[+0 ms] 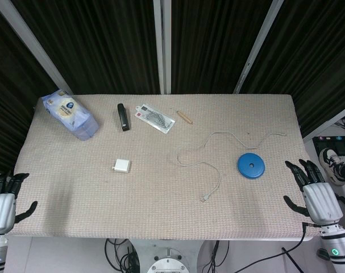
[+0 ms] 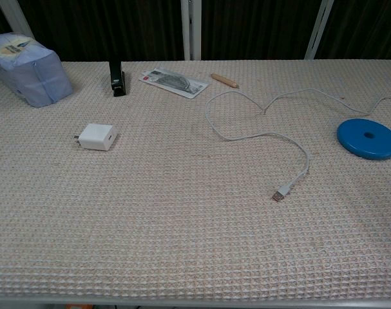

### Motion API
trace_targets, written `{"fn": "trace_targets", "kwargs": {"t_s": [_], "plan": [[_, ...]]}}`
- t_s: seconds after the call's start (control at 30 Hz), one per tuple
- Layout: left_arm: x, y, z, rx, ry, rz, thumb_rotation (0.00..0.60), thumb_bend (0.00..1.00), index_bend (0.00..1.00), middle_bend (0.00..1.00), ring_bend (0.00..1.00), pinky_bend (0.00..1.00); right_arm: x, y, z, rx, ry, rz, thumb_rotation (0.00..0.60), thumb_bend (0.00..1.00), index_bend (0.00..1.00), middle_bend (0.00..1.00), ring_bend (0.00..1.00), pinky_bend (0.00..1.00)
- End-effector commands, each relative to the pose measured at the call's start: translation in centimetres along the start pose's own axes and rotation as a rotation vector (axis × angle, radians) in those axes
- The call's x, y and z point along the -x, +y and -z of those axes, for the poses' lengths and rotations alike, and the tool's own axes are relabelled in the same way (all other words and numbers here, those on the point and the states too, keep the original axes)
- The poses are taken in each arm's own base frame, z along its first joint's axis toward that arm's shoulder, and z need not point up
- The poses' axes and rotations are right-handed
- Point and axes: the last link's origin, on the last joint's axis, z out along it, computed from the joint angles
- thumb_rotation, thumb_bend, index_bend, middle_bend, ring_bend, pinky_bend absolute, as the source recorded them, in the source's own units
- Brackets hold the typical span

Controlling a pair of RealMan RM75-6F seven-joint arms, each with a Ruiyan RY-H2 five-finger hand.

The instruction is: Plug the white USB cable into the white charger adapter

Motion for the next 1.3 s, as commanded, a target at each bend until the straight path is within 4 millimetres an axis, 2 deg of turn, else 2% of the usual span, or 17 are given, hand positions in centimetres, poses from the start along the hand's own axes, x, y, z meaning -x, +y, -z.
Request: {"fn": "trace_targets", "kwargs": {"t_s": [0.03,0.17,0.27,0.4,0.53,0.73,0.87,1.07,1.3], "plan": [[0.1,0.0,0.1,0.0,-0.006,-0.002,0.6,0.22,0.19,0.18,0.02,0.09,0.0,-0.1,-0.1,-0.003,0.002,0.002,0.6,0.17,0.0,0.17,0.0,0.0],[0.2,0.3,0.0,0.01,-0.013,0.0,0.6,0.22,0.19,0.18,0.02,0.09,-0.1,-0.2,-0.2,-0.006,0.002,-0.002,0.6,0.17,0.0,0.17,0.0,0.0],[0.0,0.9,-0.8,0.047,-0.018,0.01,0.6,0.22,0.19,0.18,0.02,0.09,-0.4,-0.2,-0.3,-0.011,0.015,-0.002,0.6,0.17,0.0,0.17,0.0,0.0],[-0.4,2.9,-3.3,0.138,-0.035,0.002,0.6,0.21,0.2,0.19,0.02,0.08,-0.9,-0.6,-0.7,-0.028,0.037,0.0,0.6,0.17,0.0,0.17,0.0,0.0],[-0.1,6.2,-6.6,0.259,-0.065,0.01,0.6,0.23,0.21,0.19,0.02,0.08,-1.2,-0.6,-0.8,-0.029,0.041,0.009,0.6,0.17,0.0,0.17,0.0,0.0],[2.9,11.9,-11.6,0.423,-0.175,-0.023,0.6,0.28,0.25,0.24,0.04,0.08,-1.5,-0.7,-1.0,-0.023,0.04,0.012,0.6,0.17,0.0,0.17,0.0,0.0],[5.1,14.5,-14.0,0.459,-0.229,-0.061,0.6,0.27,0.24,0.24,0.04,0.08,-1.6,-0.6,-1.2,-0.02,0.037,0.015,0.6,0.17,0.0,0.17,0.0,0.0],[8.0,16.4,-15.9,0.455,-0.305,-0.104,0.6,0.27,0.23,0.24,0.04,0.08,-1.6,-0.5,-1.4,-0.008,0.032,0.015,0.6,0.17,0.0,0.17,0.0,0.0],[10.1,17.9,-16.9,0.442,-0.341,-0.103,0.6,0.27,0.22,0.24,0.04,0.08,-1.2,-0.4,-1.7,0.0,0.021,0.008,0.6,0.17,0.0,0.17,0.0,0.0]]}}
